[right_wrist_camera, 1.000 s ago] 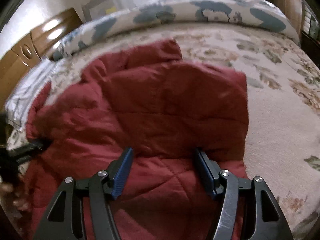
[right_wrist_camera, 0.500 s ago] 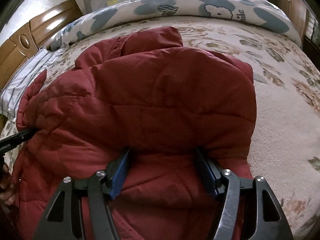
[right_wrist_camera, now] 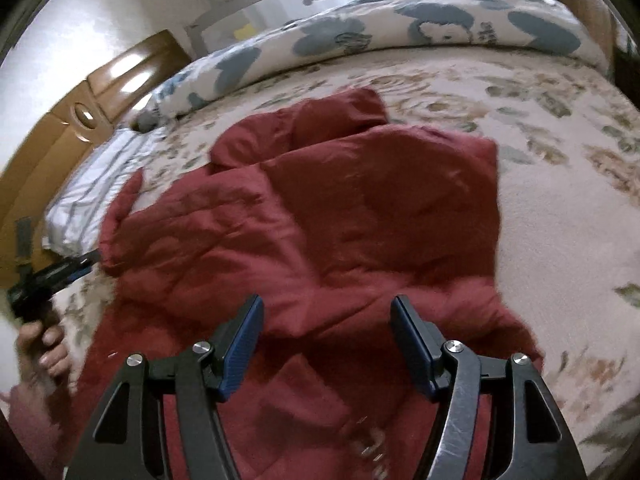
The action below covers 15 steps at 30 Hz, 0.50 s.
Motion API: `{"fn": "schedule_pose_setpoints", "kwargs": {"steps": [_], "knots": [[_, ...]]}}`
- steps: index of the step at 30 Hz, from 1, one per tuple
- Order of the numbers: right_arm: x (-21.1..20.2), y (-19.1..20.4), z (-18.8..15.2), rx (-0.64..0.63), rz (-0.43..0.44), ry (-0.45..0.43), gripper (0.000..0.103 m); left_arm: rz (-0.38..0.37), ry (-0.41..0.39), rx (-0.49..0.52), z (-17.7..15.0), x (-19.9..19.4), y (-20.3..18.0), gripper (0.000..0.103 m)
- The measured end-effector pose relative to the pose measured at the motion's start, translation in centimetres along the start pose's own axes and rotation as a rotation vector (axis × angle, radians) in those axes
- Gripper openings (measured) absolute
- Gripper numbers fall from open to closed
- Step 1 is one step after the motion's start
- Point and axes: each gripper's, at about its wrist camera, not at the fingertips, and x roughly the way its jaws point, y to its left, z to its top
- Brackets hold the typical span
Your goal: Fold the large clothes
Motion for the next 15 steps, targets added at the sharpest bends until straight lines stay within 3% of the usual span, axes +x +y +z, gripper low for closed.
{"fn": "schedule_pose_setpoints", "kwargs": {"steps": [4,9,15], "knots": [[-0.8,1.3,-1.0,-0.027,0.026,0.023,0.068,0.086,-0.003,-0.010,2.7,1.1,0.3,0.063],[-2.3,2.3,-1.8,-0.037,0.051,0.022,0.072,0.153,0.021,-0.037,6.9,4.0,0.9,0.078],[-5.0,2.5,-2.7,-0.020,0.080,0.005,0.073,0.275,0.120,-0.017,12.6,9.8,1.0,0.081]]}}
